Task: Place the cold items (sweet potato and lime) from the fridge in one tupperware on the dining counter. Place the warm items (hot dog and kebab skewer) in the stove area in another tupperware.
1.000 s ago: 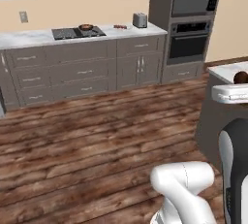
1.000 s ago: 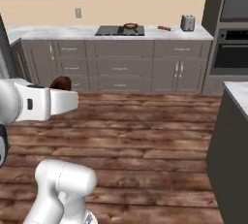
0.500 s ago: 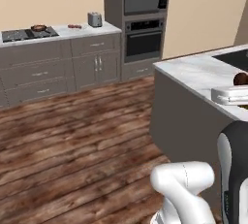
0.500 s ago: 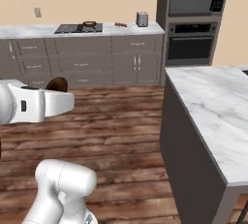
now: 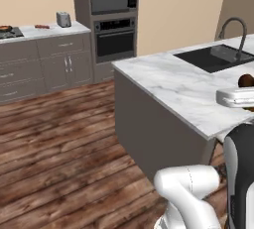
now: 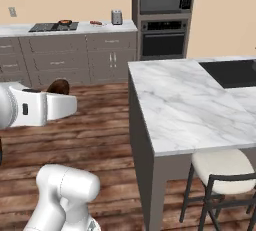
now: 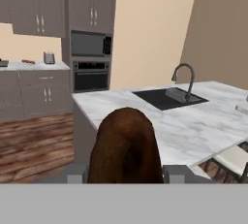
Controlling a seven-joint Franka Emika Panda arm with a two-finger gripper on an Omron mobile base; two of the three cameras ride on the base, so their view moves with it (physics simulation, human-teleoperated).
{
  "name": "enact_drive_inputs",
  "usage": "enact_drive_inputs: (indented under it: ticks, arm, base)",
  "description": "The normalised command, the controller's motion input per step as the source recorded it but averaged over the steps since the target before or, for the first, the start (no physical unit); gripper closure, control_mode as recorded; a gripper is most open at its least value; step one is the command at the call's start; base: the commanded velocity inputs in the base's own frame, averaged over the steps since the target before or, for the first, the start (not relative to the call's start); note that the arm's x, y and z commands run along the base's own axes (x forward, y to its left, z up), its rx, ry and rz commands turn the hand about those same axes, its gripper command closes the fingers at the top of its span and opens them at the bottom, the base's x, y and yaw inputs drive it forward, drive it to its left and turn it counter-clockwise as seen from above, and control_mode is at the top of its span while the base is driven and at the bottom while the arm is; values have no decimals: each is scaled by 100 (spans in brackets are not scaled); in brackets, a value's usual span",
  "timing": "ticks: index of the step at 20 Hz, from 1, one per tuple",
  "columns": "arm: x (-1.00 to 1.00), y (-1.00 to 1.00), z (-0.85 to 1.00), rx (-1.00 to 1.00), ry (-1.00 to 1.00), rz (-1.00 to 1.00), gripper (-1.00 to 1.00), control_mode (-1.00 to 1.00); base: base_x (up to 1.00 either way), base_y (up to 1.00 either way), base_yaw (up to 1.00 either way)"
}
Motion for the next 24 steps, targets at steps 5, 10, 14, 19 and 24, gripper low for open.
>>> enact_drive_inputs:
  ticks: [5, 10, 14, 19, 24]
  arm:
    - [0, 0, 0, 0, 0, 0, 100, 100]
    - [0, 0, 0, 0, 0, 0, 100, 100]
    - [0, 0, 0, 0, 0, 0, 100, 100]
    - [0, 0, 0, 0, 0, 0, 100, 100]
    - [0, 0, 0, 0, 0, 0, 100, 100]
  base:
    - [-9, -100, -16]
    - [1, -100, -11]
    - [7, -100, -8]
    - [9, -100, -5]
    - [13, -100, -4]
